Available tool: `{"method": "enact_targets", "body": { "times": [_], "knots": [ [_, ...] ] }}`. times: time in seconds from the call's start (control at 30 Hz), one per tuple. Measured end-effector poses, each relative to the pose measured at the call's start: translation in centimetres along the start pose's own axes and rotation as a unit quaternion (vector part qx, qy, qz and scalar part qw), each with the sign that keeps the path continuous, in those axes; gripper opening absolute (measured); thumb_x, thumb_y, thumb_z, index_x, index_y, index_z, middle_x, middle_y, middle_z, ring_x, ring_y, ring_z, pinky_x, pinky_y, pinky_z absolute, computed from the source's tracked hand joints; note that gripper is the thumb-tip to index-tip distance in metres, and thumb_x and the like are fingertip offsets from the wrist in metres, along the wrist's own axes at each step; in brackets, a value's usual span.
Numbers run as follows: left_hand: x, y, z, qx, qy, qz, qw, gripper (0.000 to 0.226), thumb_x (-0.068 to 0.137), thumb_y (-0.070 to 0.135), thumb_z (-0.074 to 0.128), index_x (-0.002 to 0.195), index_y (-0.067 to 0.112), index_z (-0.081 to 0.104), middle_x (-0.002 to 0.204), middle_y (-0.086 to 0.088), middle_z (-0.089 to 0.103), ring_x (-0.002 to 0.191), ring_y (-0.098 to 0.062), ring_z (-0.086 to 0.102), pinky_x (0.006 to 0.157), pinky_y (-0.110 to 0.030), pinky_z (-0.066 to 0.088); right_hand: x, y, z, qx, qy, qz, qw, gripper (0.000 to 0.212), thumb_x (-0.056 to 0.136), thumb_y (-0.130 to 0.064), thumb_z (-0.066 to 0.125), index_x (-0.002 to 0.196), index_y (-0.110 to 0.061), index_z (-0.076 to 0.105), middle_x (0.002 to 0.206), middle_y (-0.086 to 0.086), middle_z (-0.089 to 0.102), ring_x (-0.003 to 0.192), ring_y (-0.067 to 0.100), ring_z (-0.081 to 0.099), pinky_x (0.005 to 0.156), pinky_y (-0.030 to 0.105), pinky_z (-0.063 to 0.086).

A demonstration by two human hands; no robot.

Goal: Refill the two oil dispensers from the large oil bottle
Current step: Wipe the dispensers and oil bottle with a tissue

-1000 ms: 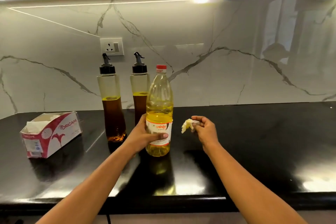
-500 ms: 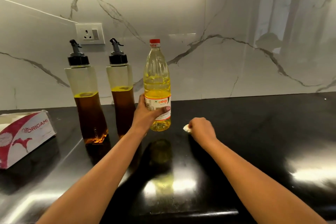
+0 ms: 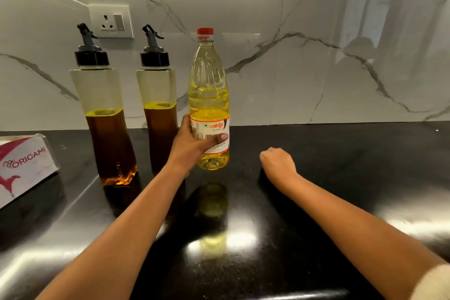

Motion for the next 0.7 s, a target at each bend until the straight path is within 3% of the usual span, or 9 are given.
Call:
{"method": "enact_targets", "body": {
  "times": [0.03,0.1,0.23,0.3,0.4,0.53,0.6,0.7],
  "knots": [
    [0.2,0.1,-0.1,-0.001,0.002,0.004,1.000,0.083,0.048,0.045,0.087,0.120,0.034,0.048,0.112,0.015,0.067,0.102,-0.006,0.065,0.083,-0.027,0.055,1.2,0.1,0.6,0.011,-0.017,0.010,1.000,0.014,0.086,0.005,0.049,0.081,-0.003,0.059,0.102,0.015,0.065,0.092,0.031,0.063,0.064,0.034,0.045],
    [0.4,0.1,-0.4,-0.005,0.007,0.009,1.000,0.085,0.046,0.047,0.092,0.119,0.036,0.050,0.110,0.016,0.068,0.100,-0.004,0.067,0.084,-0.029,0.056,3.0,-1.8,1.1,0.068,-0.036,-0.009,0.997,0.019,0.089,0.000,0.045,0.098,-0.002,0.061,0.112,0.016,0.061,0.099,0.033,0.061,0.074,0.037,0.047],
    [0.5,0.0,-0.8,0.000,0.020,0.018,1.000,0.090,0.043,0.052,0.088,0.122,0.031,0.050,0.114,0.011,0.068,0.104,-0.008,0.066,0.089,-0.038,0.056,-0.3,-9.0,1.0,0.197,-0.083,-0.177,0.961,0.043,0.094,-0.016,0.038,0.136,-0.013,0.044,0.145,0.012,0.040,0.123,0.035,0.047,0.100,0.040,0.038],
    [0.4,0.2,-1.0,-0.004,0.028,0.022,0.999,0.087,0.043,0.054,0.088,0.120,0.034,0.052,0.113,0.012,0.068,0.104,-0.007,0.066,0.090,-0.039,0.056,-3.1,-8.5,1.5,0.224,-0.104,-0.228,0.942,0.049,0.097,-0.023,0.035,0.145,-0.017,0.032,0.155,0.003,0.022,0.137,0.026,0.032,0.110,0.035,0.026],
    [0.2,0.4,-1.3,-0.010,0.039,0.022,0.999,0.085,0.045,0.053,0.088,0.119,0.035,0.052,0.116,0.010,0.068,0.106,-0.009,0.066,0.092,-0.042,0.055,-2.6,-2.0,3.5,0.212,-0.128,-0.164,0.955,0.046,0.100,-0.028,0.030,0.145,-0.019,0.031,0.156,-0.001,0.018,0.141,0.019,0.026,0.112,0.029,0.018],
    [0.2,1.1,-1.5,-0.007,0.042,0.025,0.999,0.085,0.045,0.052,0.088,0.120,0.036,0.051,0.118,0.008,0.067,0.107,-0.010,0.065,0.093,-0.043,0.054,2.1,2.4,4.6,0.177,-0.171,-0.031,0.969,0.052,0.101,-0.027,0.024,0.149,-0.007,0.019,0.158,0.010,0.006,0.145,0.023,0.012,0.117,0.039,0.010],
    [0.0,1.1,-1.6,-0.002,0.048,0.026,0.998,0.088,0.045,0.053,0.088,0.123,0.035,0.051,0.118,0.008,0.067,0.108,-0.011,0.066,0.093,-0.043,0.054,3.5,-1.4,4.0,0.199,-0.173,-0.049,0.963,0.053,0.101,-0.027,0.023,0.149,-0.007,0.015,0.158,0.012,0.003,0.145,0.024,0.006,0.118,0.043,0.004],
    [-0.3,0.9,-1.9,0.010,0.058,0.026,0.998,0.091,0.045,0.055,0.088,0.125,0.033,0.051,0.118,0.007,0.068,0.108,-0.012,0.066,0.093,-0.045,0.054,0.9,-9.7,1.6,0.238,-0.182,-0.172,0.938,0.050,0.102,-0.023,0.022,0.150,-0.010,0.015,0.158,0.011,0.006,0.145,0.025,0.004,0.115,0.046,-0.004]
  ]
}}
Point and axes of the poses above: each hand's wrist, its own x-axis towards the middle knuckle, its own z-axis out of the palm, y = z × x, the point moved 10 cm from there along x, towards the middle knuckle
